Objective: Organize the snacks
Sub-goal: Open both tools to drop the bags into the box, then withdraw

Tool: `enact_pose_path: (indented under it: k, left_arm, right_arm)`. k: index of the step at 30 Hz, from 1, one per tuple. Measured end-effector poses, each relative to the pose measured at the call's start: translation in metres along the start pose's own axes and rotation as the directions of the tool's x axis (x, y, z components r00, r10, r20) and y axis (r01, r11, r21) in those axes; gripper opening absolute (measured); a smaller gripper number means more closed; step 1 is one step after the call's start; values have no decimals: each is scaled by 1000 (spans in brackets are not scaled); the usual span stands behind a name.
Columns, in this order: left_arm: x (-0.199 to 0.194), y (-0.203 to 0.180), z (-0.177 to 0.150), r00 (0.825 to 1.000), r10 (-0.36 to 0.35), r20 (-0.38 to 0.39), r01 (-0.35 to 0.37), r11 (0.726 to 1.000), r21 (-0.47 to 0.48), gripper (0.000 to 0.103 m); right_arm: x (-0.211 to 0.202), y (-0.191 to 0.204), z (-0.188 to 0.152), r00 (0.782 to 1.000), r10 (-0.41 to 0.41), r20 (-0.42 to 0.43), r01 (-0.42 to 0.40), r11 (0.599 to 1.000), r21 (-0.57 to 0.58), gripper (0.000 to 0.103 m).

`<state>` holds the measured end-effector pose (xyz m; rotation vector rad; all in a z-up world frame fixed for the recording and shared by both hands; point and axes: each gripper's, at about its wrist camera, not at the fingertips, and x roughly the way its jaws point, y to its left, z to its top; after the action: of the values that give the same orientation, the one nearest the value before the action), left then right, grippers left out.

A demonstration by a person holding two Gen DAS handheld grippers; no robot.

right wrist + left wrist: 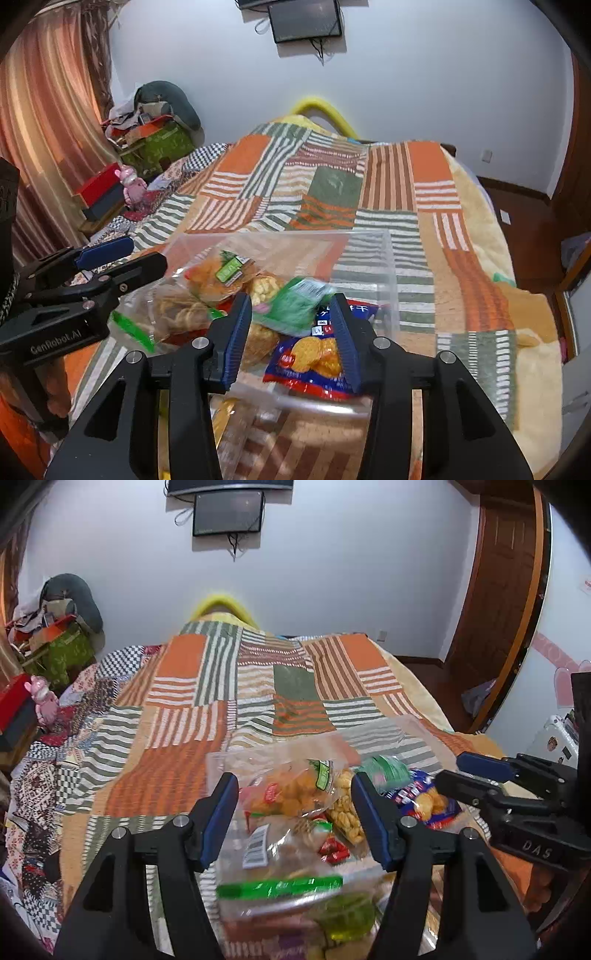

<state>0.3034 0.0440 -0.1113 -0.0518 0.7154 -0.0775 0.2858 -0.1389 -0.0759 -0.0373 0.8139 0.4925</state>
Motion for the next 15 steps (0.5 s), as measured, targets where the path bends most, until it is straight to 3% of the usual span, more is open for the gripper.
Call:
enact_pose_path:
  k: [9,15]
  left_arm:
    - [-54,13,-30,999,51,6,-51,998,22,71]
    - [-72,25,-72,996,71,-59,-71,997,3,72]
  right_arm:
    - [-42,15,-14,999,-4,34,6,999,-50,44]
    - [-60,23,-32,999,-4,35,7,998,-65,46]
